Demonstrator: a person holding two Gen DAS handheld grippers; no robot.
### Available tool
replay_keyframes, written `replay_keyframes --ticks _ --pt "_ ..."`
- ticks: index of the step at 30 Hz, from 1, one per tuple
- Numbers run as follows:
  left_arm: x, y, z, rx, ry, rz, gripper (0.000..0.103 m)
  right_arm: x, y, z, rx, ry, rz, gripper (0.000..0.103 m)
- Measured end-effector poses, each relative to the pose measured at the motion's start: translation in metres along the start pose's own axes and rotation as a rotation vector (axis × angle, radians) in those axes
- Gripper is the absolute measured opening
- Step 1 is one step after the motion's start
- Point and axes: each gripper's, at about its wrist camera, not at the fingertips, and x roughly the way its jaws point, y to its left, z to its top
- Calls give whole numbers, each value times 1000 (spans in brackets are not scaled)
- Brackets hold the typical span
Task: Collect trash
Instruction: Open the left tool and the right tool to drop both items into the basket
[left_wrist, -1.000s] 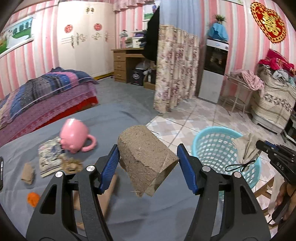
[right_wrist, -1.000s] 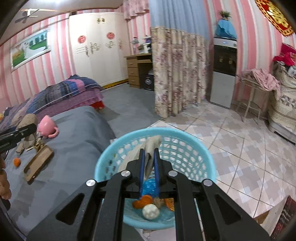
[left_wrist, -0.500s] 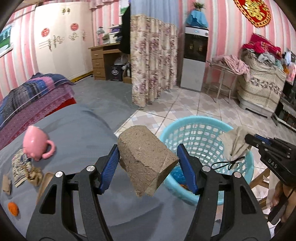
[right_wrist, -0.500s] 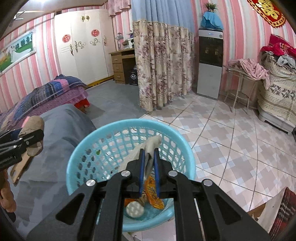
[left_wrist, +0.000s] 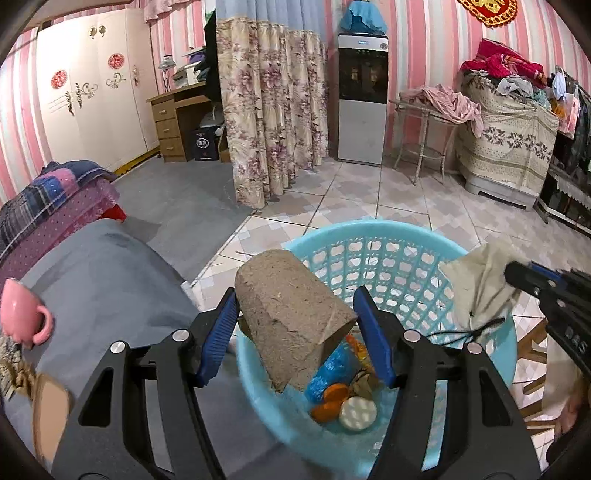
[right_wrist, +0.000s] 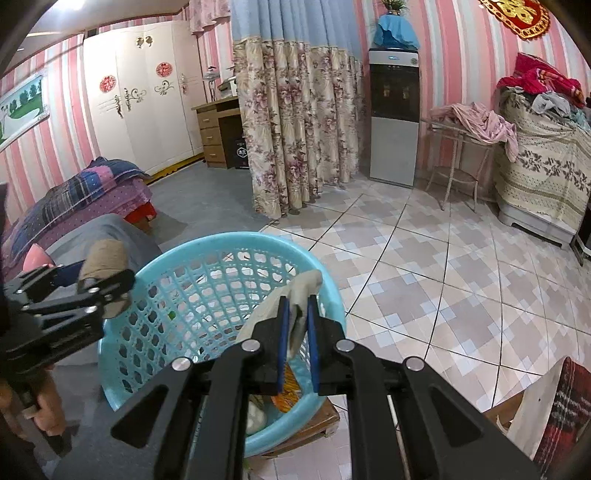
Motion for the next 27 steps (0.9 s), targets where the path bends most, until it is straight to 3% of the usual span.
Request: replay_keyframes --ticks 8,13,15,25,26,27 --pt "10 13 7 -37 -7 32 81 4 4 -1 -13 8 0 10" --pt "-1 32 9 -45 -17 96 85 5 12 -1 -37 8 0 10" --pt "-14 42 6 -46 -43 133 93 5 14 -1 -39 7 -1 10" --pt "-55 90 -11 -131 -76 201 95 13 37 2 -64 9 -19 13" --pt "-57 92 -11 -137 -79 202 96 16 38 2 -62 14 -24 21" --pt "-60 96 -12 -148 -84 205 96 18 40 2 -59 19 -20 38"
